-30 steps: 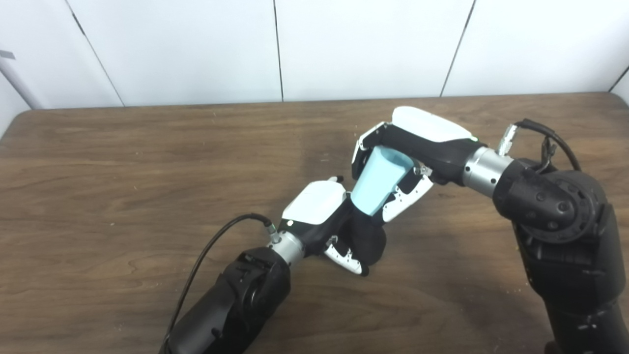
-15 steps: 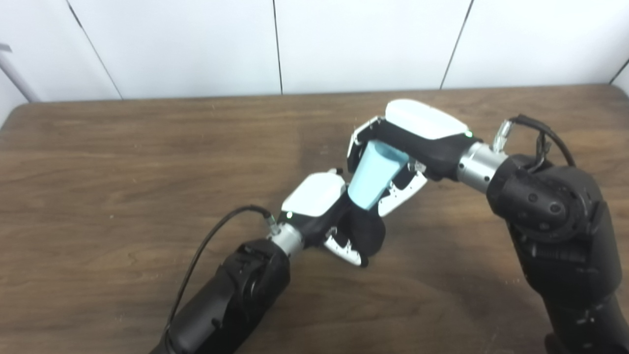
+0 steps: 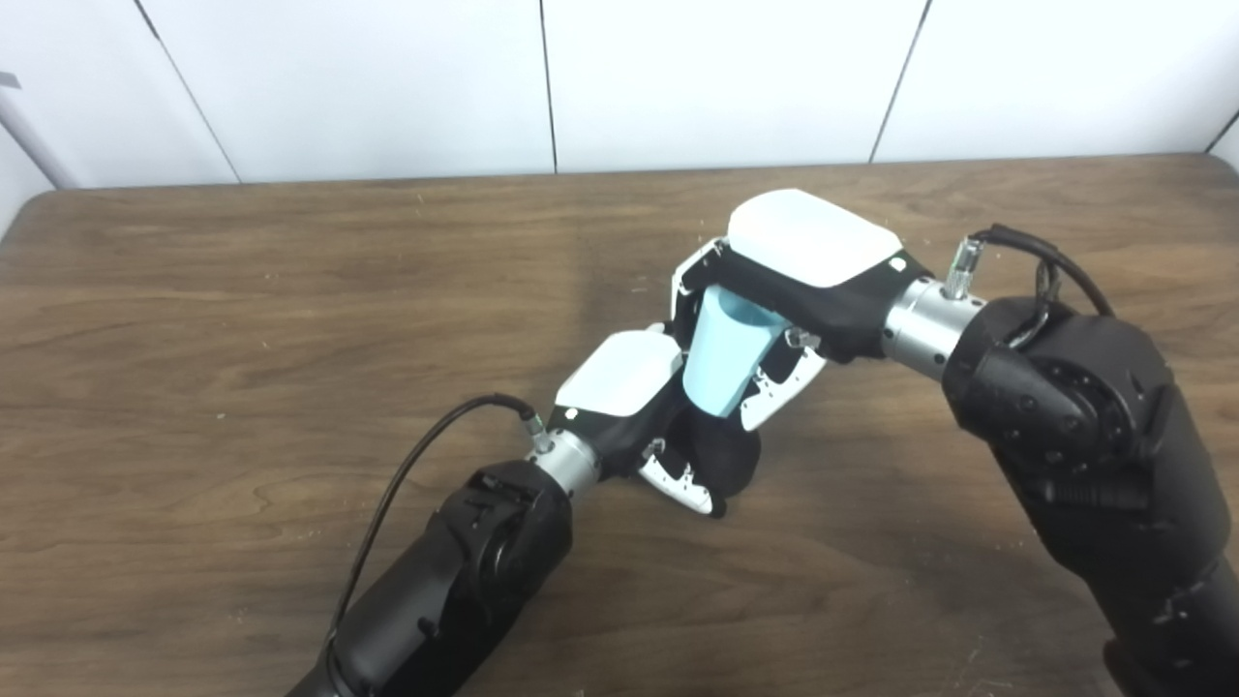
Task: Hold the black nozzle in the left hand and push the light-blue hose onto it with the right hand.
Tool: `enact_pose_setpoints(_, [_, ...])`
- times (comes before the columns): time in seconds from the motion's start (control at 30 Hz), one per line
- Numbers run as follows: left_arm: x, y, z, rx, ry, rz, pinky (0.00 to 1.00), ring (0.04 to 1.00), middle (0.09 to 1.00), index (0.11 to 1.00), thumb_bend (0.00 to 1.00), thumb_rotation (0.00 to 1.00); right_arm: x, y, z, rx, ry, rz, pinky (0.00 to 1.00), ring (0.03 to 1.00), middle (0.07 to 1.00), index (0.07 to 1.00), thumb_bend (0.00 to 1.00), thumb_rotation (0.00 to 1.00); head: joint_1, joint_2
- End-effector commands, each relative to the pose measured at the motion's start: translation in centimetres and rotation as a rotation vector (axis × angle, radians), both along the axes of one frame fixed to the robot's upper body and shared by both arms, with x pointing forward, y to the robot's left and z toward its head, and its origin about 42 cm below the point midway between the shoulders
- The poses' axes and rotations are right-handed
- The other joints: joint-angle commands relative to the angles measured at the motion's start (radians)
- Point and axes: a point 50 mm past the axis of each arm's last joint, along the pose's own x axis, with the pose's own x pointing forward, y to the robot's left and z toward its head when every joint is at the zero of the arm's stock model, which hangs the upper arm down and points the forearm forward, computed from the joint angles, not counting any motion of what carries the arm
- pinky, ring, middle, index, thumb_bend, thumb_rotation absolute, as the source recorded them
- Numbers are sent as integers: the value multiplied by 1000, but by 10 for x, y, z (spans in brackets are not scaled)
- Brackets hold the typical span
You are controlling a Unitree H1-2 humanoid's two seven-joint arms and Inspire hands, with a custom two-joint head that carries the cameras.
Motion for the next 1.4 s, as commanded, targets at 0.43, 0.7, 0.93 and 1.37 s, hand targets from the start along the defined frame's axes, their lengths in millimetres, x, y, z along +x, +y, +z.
enact_pose_setpoints(0.43, [-23,13,-56,203,282,-25,1000,726,506,461,521,0,-7,6,-13,-84,91,23,314,434,511,472,499,0,-5,5])
enact_pose_setpoints(0.7, [-23,13,-57,202,287,-24,1000,724,512,454,520,0,-13,9,-29,-93,111,37,314,433,508,481,499,0,-4,7])
enact_pose_setpoints(0.93, [-23,14,-57,205,286,-22,1000,723,511,454,520,0,-14,10,-29,-106,89,49,321,422,504,506,499,0,-4,8])
enact_pose_setpoints(1.37, [-23,13,-57,206,280,-22,1000,736,530,439,516,0,-17,5,-18,-185,-52,63,843,924,928,832,933,391,-4,6])
